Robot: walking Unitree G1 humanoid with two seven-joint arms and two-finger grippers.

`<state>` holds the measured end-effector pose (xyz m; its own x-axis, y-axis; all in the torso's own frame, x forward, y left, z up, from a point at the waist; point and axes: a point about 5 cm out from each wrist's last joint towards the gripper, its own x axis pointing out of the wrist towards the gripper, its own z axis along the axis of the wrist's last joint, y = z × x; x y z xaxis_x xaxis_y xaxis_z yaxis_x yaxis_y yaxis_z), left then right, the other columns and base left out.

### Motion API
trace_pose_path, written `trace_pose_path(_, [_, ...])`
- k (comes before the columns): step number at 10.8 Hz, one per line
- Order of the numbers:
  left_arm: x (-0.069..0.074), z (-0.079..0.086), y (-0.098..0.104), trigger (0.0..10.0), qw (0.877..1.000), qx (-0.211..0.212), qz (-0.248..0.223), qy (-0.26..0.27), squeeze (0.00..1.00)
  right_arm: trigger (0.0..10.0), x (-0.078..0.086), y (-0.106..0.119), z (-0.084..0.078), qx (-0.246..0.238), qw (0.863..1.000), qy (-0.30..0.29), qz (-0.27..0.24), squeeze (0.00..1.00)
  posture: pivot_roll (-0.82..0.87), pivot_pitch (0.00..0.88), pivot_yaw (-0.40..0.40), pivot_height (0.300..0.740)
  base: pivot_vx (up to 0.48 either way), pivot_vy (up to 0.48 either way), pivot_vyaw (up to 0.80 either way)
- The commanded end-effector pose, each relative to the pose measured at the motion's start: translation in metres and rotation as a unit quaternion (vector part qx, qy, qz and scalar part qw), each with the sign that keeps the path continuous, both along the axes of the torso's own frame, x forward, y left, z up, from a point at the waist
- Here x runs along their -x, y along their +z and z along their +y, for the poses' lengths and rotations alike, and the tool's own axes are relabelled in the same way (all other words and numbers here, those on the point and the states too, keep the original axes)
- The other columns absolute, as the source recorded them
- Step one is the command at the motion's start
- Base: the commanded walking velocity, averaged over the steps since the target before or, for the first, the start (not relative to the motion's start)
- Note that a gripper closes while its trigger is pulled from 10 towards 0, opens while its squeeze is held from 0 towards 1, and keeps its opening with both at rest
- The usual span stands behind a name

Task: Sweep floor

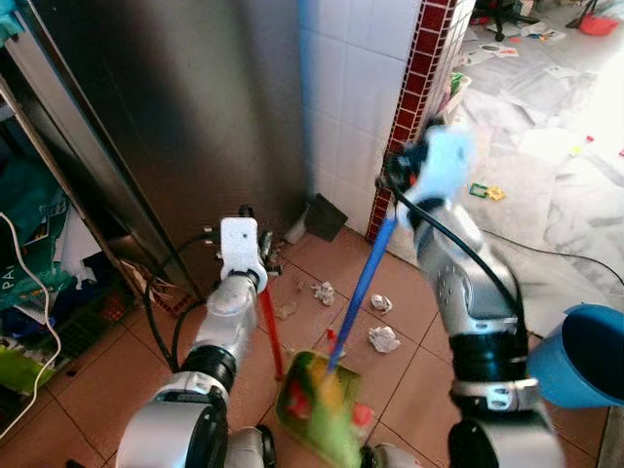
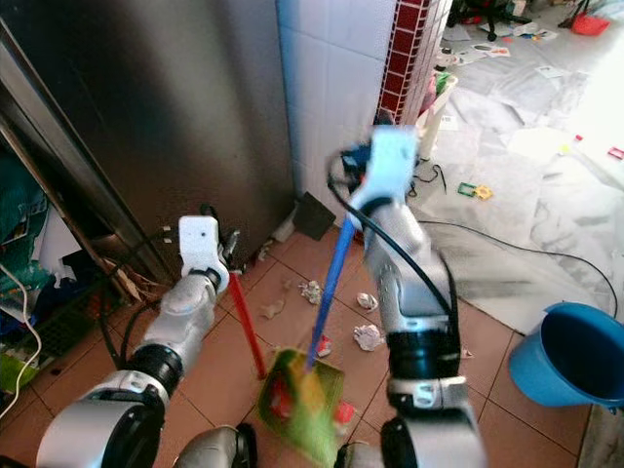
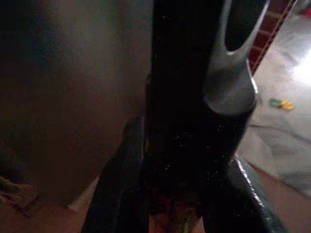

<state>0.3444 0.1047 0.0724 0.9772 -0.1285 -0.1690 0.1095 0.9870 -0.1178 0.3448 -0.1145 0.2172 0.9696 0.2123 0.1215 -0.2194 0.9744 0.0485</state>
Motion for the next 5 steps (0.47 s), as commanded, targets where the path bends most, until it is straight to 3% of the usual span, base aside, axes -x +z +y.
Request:
trace_pose_path(1, [-0.005,-0.001,0.013,10.0,0.999,0.024,-0.022,-0.008,0.0,10.0,0.004,0.035,0.007,0.007,0.996,0.016,-0.082,0.0,-0.09,0.067,0.017,0.74,0.0,0.0,0.0])
trace_pose_path(3, [0.003,0.021,0.02,10.0,0.998,0.031,-0.05,0.013,0.0,10.0,0.012,0.043,0.005,0.015,0.991,0.005,-0.13,0.0,-0.07,0.044,0.034,0.74,0.0,0.0,0.0])
trace_pose_path(5, [0.018,0.029,0.025,10.0,0.997,0.039,-0.068,0.029,0.0,10.0,0.014,0.048,-0.005,0.049,0.985,-0.016,-0.164,0.0,-0.05,0.027,0.03,0.74,0.0,0.0,0.0])
